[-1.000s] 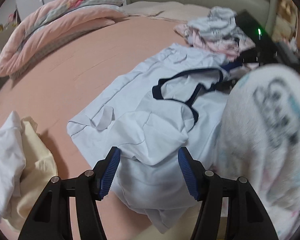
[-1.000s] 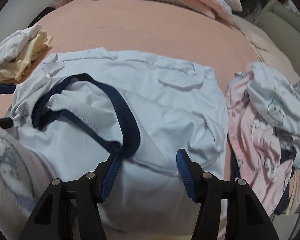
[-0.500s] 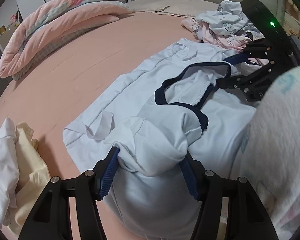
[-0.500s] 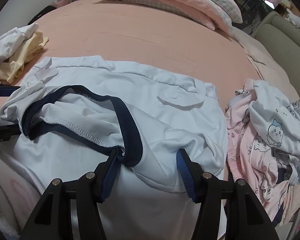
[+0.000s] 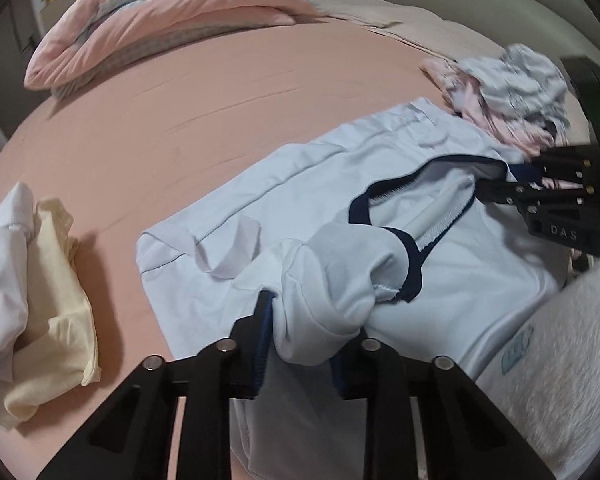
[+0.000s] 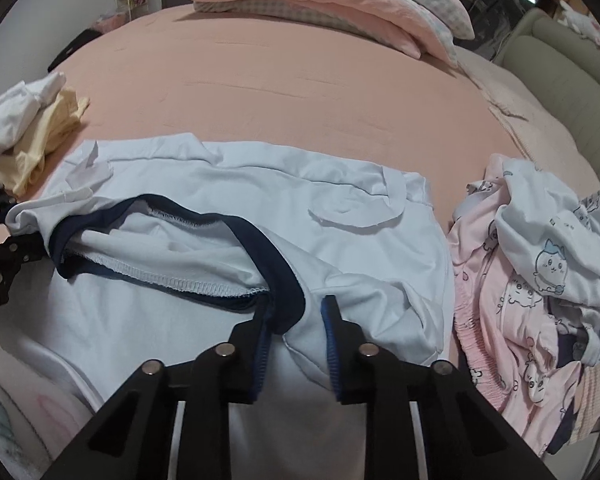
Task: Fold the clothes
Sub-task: 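Lift the gripped fabric with both tools and fold it over the shirt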
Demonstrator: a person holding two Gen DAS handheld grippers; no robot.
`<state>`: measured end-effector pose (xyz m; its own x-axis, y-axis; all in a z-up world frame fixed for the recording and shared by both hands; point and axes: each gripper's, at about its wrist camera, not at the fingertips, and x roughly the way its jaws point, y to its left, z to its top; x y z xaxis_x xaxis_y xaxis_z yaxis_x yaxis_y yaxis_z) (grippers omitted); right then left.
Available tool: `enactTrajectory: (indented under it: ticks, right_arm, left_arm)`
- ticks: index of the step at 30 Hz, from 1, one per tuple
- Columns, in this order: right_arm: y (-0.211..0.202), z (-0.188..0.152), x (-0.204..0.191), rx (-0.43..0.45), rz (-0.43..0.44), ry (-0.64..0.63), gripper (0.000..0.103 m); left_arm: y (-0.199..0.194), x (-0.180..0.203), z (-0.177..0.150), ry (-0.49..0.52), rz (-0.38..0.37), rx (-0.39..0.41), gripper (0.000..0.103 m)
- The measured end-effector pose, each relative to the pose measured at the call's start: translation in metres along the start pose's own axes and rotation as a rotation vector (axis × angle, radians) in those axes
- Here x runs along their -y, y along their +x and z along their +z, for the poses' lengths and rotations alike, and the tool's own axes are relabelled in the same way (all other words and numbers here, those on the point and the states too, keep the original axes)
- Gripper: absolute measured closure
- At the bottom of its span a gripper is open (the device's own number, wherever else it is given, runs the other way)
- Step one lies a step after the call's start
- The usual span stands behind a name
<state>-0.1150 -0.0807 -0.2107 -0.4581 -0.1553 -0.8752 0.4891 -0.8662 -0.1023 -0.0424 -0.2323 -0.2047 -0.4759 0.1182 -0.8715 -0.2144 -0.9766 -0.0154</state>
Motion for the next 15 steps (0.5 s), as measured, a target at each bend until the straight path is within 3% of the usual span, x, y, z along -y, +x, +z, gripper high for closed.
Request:
enactTrajectory:
  ticks: [9, 15]
  right_arm:
    - [-0.013, 0.016, 0.02, 0.065, 0.101, 0.123, 0.086]
    - [-0.005, 0.039, 0.019, 0.081, 0.091, 0.08, 0.086]
  left_arm:
    - [-0.003, -0.019, 0.01, -0.147, -0.05, -0.004, 0.09]
    - [-0.003, -0.029, 0.02, -0.224, -0.063, -0.008, 0.091]
